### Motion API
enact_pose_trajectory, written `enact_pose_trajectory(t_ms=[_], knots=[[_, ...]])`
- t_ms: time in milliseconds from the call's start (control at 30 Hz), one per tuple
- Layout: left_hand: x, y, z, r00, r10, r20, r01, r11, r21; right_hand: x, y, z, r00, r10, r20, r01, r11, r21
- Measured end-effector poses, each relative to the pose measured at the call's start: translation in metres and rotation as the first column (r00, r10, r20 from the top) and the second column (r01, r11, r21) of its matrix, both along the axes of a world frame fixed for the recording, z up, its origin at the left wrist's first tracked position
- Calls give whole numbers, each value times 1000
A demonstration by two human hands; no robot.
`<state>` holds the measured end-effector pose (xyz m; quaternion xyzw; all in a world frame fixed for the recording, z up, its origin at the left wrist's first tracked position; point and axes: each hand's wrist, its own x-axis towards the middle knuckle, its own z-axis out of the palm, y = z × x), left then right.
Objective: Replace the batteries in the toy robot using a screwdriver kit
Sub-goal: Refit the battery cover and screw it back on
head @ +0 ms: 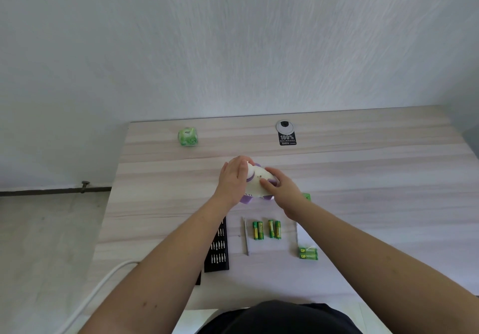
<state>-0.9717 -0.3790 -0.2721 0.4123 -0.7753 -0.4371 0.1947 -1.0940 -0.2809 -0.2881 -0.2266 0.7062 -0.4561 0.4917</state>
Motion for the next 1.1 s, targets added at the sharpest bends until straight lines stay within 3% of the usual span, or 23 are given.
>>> enact_pose_trajectory(t_ms=[400, 533, 700, 1100], knots=[[2, 0, -4, 1000, -4, -6, 4, 1000, -18, -1, 6, 2, 998, -41, 36, 43, 998, -50], [3, 0, -8, 1000, -24, 4, 24, 999, -31, -7, 16, 2, 997, 69, -24, -70, 997, -38], [1, -6, -11, 998, -39, 40, 40, 999, -21, -15, 28, 0, 982, 188, 14, -187, 982, -14], [0, -2, -6, 999, -34, -18, 34, 999, -21, -17, 29, 6, 915, 270, -301, -275, 961, 26]])
